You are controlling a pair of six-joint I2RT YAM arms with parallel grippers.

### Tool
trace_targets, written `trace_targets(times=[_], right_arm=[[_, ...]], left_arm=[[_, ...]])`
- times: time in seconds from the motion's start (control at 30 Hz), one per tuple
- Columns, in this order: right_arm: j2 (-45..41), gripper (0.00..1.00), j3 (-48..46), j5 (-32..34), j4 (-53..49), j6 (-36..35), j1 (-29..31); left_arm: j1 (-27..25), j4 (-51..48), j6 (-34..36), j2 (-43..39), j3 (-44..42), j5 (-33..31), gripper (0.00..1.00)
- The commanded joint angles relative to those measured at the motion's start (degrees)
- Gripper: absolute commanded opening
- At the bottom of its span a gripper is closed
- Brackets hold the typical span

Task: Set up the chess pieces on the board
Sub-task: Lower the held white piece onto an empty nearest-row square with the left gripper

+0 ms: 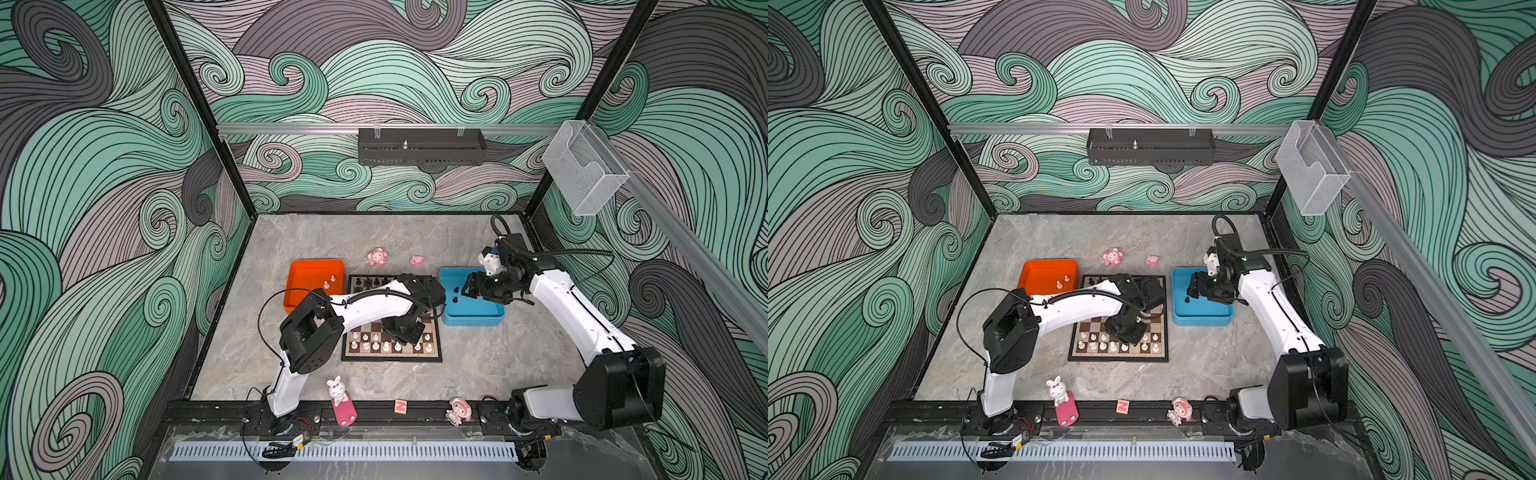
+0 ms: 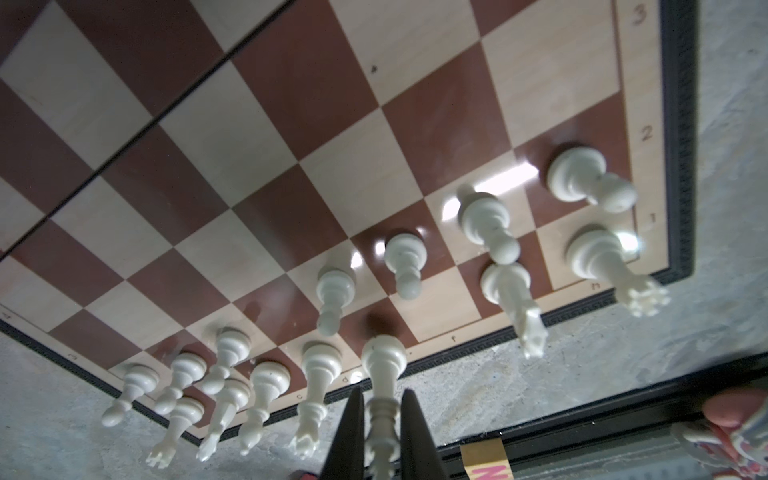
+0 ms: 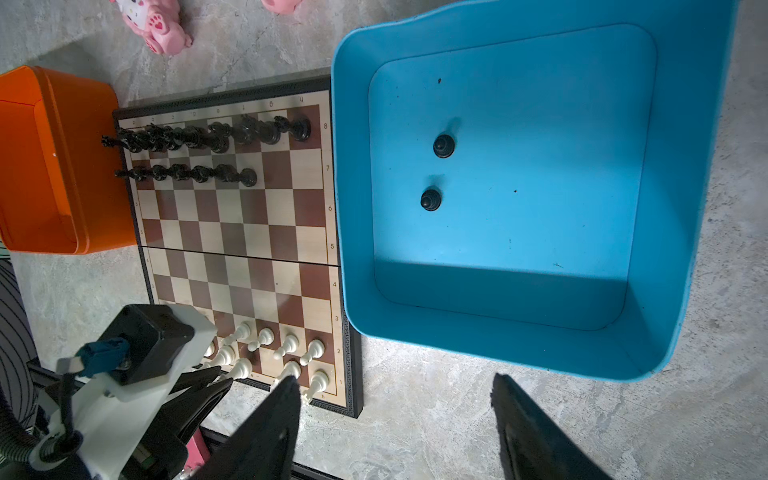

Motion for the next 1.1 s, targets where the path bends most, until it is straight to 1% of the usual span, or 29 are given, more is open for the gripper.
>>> trace_targets(times=[0.0, 0.53, 0.93, 1.07], right_arm=[[0.1, 0.73, -0.4, -0.5, -0.6, -0.3, -0.4], [0.3, 0.74, -0.4, -0.5, -0.7, -0.4, -0.6], [0.4, 0.74, -0.4, -0.6, -0.7, -0.4, -0.7], [0.5, 0.74, -0.4, -0.5, -0.7, -0.4, -0.7]], left_arm=[[-0.7, 0.0, -0.7, 0.8, -0.3, 0.2, 0.11], [-0.7, -0.1, -0.8, 1.8, -0.3, -2.3, 0.11], [-0.7, -0.2, -0.8, 2.1, -0.1, -2.9, 0.12], [-0.7, -0.2, -0.8, 2.3, -0.1, -2.8, 0.14]])
